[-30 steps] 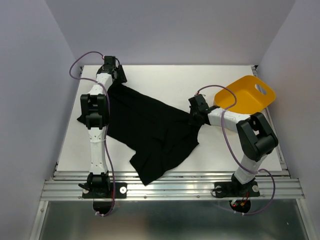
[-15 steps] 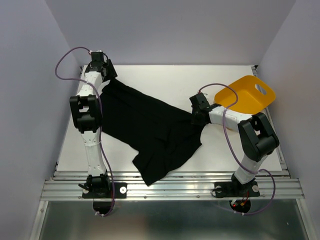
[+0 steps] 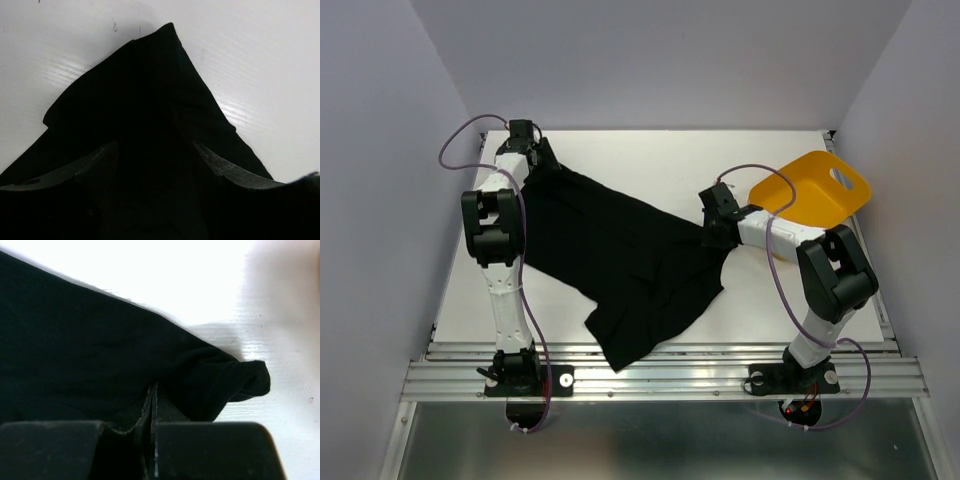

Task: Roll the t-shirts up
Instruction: Fold the T-shirt at the center of the board.

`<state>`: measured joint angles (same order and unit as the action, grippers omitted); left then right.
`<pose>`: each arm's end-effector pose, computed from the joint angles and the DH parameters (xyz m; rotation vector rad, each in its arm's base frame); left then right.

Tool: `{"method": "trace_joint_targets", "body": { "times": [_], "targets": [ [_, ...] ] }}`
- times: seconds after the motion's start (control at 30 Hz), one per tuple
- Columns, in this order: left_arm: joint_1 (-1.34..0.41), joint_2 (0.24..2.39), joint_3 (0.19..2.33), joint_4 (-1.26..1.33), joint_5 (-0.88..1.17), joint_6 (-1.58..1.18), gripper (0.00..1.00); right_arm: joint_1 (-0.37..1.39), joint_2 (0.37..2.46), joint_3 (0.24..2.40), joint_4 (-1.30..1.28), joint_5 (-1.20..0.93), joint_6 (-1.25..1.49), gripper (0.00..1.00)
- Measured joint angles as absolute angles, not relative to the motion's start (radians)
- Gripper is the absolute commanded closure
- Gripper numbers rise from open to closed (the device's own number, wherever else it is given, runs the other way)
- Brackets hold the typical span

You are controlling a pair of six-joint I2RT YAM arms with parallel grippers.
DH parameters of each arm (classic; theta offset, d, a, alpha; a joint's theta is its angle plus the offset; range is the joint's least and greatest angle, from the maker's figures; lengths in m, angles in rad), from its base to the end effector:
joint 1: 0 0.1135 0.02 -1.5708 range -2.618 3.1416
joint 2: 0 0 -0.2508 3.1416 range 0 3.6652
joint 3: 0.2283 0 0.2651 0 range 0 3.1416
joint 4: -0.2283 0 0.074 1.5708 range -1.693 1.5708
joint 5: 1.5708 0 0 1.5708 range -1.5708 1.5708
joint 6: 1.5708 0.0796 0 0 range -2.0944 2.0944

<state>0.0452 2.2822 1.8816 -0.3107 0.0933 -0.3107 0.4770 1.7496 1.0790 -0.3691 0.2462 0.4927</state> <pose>0.5608 0.0179 0.1580 -0.3571 2.2624 -0.2449 0.3472 0.1576 0.1165 0.1063 2.5596 0.0443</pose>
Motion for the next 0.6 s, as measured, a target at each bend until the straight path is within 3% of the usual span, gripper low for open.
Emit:
{"method": "trace_joint_targets", "body": {
  "times": [0.2, 0.6],
  "targets": [
    [0.045, 2.312, 1.882, -0.310, 0.092, -0.315, 0.30, 0.465, 1.785, 1.113, -0.353, 0.234, 0.490, 0.99],
    [0.045, 2.478, 2.149, -0.379, 0.088, -0.304, 0.30, 0.412, 1.914, 1.230, -0.294, 0.223, 0.474, 0.99]
  ]
}}
